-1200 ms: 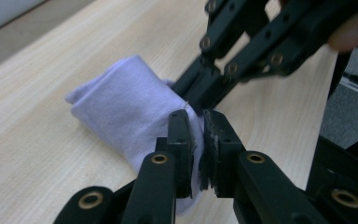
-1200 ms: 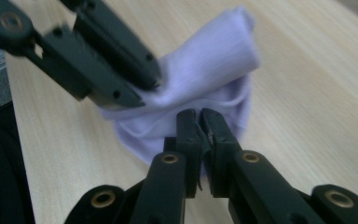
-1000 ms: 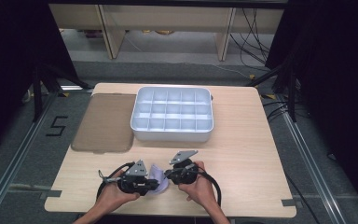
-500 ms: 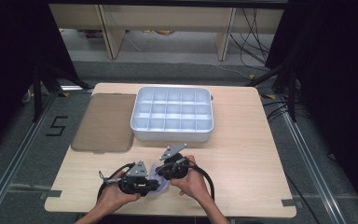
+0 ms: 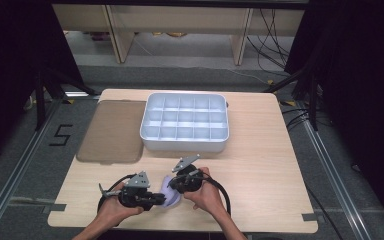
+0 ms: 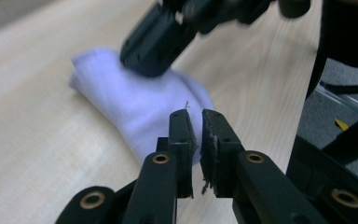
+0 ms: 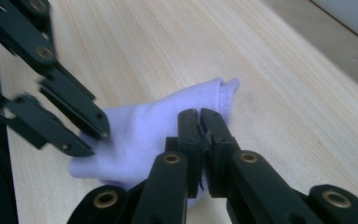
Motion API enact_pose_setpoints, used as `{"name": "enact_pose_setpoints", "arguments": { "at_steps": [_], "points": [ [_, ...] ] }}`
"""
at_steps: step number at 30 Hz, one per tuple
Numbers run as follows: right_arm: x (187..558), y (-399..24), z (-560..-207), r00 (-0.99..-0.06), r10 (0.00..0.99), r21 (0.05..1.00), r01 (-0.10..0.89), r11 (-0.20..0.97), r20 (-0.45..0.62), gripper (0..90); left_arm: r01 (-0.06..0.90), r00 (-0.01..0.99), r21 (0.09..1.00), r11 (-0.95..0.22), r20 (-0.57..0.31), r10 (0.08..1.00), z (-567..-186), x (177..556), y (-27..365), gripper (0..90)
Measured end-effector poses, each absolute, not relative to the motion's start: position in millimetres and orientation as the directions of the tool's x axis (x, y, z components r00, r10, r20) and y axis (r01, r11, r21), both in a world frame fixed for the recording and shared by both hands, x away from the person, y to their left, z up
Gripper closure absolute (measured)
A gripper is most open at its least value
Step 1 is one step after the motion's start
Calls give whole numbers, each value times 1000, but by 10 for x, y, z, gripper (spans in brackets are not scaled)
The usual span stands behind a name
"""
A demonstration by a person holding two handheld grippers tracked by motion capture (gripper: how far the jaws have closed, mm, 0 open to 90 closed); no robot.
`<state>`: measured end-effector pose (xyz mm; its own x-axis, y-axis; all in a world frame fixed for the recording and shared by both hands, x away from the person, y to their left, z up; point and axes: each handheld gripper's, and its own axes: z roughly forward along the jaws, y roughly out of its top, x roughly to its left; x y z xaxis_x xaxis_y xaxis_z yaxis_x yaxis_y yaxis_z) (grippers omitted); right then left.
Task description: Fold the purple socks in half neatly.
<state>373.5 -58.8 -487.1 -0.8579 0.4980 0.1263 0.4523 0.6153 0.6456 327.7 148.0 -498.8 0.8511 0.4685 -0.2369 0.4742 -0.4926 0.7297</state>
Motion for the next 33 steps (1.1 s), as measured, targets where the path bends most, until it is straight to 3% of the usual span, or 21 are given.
{"name": "enact_pose_setpoints", "arguments": {
  "at_steps": [11, 15, 18, 19, 22, 24, 27, 33],
  "points": [
    [3657, -560, -4845, -862, 498, 624, 443, 644, 98, 875, 481, 832, 727, -490, -203, 516, -5016, 3355, 1564, 836],
    [3618, -559, -4821, -859, 501, 613, 450, 650, 100, 830, 489, 826, 727, -483, -207, 524, -5030, 3356, 1556, 833],
    [3626, -581, -4785, -861, 501, 615, 443, 653, 89, 746, 473, 835, 729, -496, -191, 516, -5026, 3363, 1558, 833],
    [3648, -598, -4757, -852, 514, 609, 460, 646, 99, 634, 471, 836, 729, -497, -188, 516, -5027, 3363, 1556, 833],
    [3665, -609, -4721, -847, 525, 605, 461, 649, 83, 603, 462, 841, 728, -506, -178, 512, -5024, 3364, 1553, 832],
    [3706, -616, -4685, -835, 545, 580, 480, 658, 73, 517, 469, 837, 728, -500, -186, 515, -5026, 3359, 1548, 831],
    [3765, -622, -4699, -849, 525, 592, 450, 668, 52, 499, 478, 832, 725, -496, -192, 521, -5026, 3354, 1545, 829],
    [3864, -578, -4791, -854, 508, 554, 479, 681, 113, 429, 477, 832, 726, -496, -192, 520, -5026, 3353, 1545, 826]
  ]
}}
